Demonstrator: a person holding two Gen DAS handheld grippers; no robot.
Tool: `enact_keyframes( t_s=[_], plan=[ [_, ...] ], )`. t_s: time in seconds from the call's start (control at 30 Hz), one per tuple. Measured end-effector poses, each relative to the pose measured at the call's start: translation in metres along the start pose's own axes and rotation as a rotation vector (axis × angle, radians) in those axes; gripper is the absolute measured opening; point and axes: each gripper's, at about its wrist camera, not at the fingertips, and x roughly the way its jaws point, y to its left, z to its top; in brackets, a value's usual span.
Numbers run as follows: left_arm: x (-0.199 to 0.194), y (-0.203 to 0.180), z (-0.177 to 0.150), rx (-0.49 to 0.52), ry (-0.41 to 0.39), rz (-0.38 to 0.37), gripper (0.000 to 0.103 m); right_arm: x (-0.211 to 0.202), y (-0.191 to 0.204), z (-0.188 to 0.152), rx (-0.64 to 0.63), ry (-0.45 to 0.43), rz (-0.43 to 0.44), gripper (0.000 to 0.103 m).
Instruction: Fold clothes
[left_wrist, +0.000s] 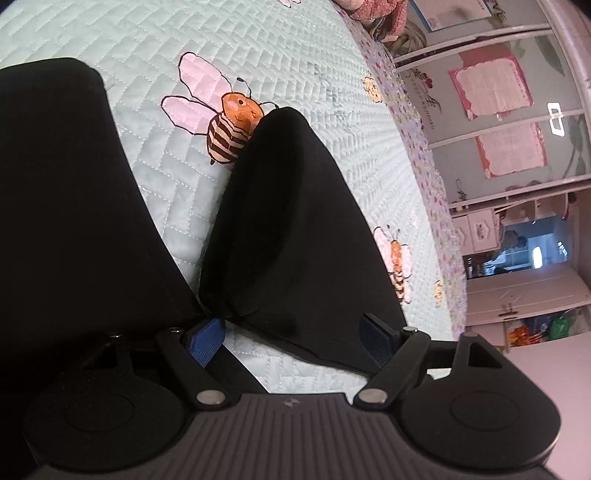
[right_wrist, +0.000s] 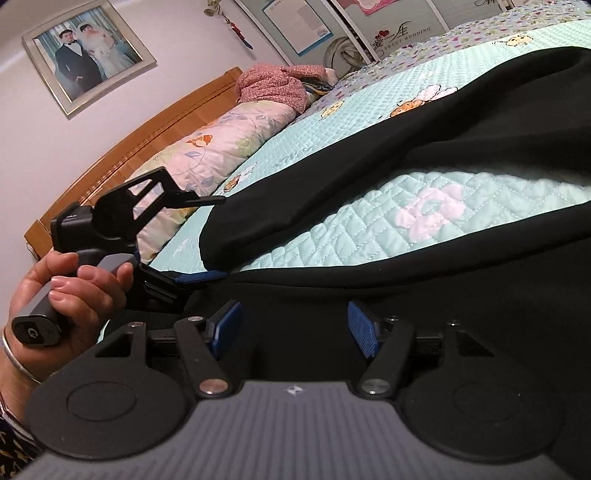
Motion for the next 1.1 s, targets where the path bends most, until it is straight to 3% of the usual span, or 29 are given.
enact_keyframes(
  t_s=[0.3, 0.4, 0.5, 0.8, 1.1],
  plan=[
    [0.017, -0.022, -0.011, 0.113, -0.070, 0.143, 0.078, 0.000, 0.003, -0.001, -0.016, 0.002, -0.013, 0.066],
    [0.020, -0.026, -0.013, 0.152, -0.095, 0.189, 0.056, 0.000, 0.002, -0.001, -0.015, 0.001, -0.012, 0.066],
    [0.023, -0.026, -0.013, 0.175, -0.110, 0.217, 0.047, 0.001, 0.002, -0.001, -0.014, 0.000, -0.011, 0.066],
    [0.027, -0.026, -0.016, 0.228, -0.131, 0.234, 0.026, 0.002, 0.003, -0.002, -0.017, -0.003, -0.014, 0.066],
    [0.032, -0.028, -0.017, 0.252, -0.132, 0.248, 0.019, 0.000, 0.002, -0.002, -0.004, -0.011, -0.004, 0.066]
  ],
)
